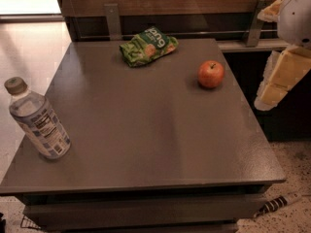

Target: Move green rice chip bag near blue plastic bottle

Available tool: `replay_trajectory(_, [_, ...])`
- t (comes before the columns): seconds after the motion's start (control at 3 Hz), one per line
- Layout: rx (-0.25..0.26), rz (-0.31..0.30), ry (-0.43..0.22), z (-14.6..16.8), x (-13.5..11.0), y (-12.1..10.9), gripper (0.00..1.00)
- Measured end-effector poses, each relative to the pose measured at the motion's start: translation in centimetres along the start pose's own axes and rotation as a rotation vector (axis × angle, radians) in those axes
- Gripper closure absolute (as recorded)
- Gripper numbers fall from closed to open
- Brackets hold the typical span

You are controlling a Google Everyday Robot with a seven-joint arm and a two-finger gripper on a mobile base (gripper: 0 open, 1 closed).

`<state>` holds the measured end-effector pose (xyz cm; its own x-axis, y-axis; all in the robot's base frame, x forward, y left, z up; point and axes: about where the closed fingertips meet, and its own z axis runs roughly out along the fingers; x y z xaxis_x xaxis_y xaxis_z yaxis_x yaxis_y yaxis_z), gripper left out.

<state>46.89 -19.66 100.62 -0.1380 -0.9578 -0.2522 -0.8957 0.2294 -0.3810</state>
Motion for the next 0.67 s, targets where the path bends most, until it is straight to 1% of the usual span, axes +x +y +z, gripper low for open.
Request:
replay_trajectory(0.33, [0.029,-0.051,-0.026,1.4,-2.2,-2.7,0.00])
replay_trajectory(0.67, [0.047,-0.108,-0.059,3.4,-4.9,-5.2,0.00])
